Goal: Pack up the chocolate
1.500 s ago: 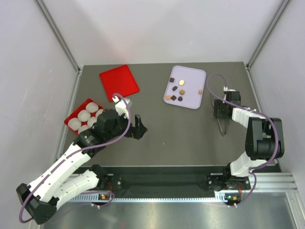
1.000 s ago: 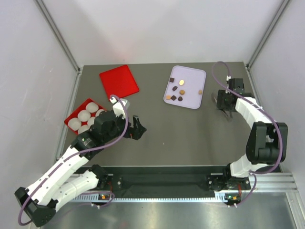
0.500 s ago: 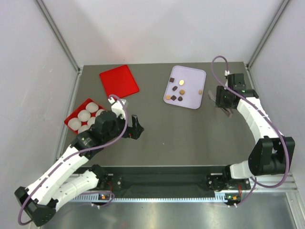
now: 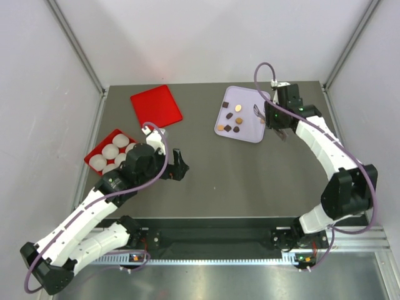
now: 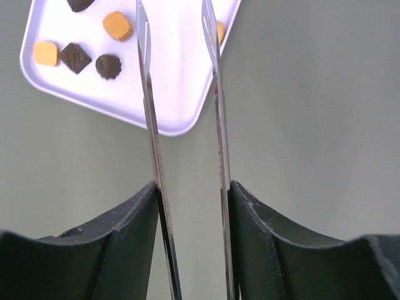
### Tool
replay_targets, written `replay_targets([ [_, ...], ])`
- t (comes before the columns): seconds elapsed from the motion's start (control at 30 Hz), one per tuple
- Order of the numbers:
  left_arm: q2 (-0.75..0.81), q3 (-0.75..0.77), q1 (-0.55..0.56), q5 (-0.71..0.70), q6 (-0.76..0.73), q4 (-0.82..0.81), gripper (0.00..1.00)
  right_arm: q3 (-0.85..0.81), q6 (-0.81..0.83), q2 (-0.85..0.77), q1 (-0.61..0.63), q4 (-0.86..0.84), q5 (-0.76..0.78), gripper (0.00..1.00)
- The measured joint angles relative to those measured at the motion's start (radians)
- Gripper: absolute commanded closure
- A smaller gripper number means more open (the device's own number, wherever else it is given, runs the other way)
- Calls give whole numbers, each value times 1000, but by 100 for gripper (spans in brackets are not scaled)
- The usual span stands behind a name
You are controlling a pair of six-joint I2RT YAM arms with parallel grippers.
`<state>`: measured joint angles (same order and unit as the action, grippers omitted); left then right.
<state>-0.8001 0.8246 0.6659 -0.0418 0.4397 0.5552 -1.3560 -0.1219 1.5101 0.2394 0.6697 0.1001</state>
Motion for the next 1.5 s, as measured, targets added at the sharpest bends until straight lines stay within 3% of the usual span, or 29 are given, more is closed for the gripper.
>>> replay_targets([
  [0.23, 0, 0, 0, 35, -16, 0, 1, -28, 0, 126, 14, -24, 71, 55],
  [0.87, -3, 0, 0, 78, -28, 0, 1, -34, -2, 245, 14, -72, 115, 58],
  [1.5, -3, 0, 0, 74, -28, 0, 1, -31, -13, 254, 14, -78, 62, 65],
])
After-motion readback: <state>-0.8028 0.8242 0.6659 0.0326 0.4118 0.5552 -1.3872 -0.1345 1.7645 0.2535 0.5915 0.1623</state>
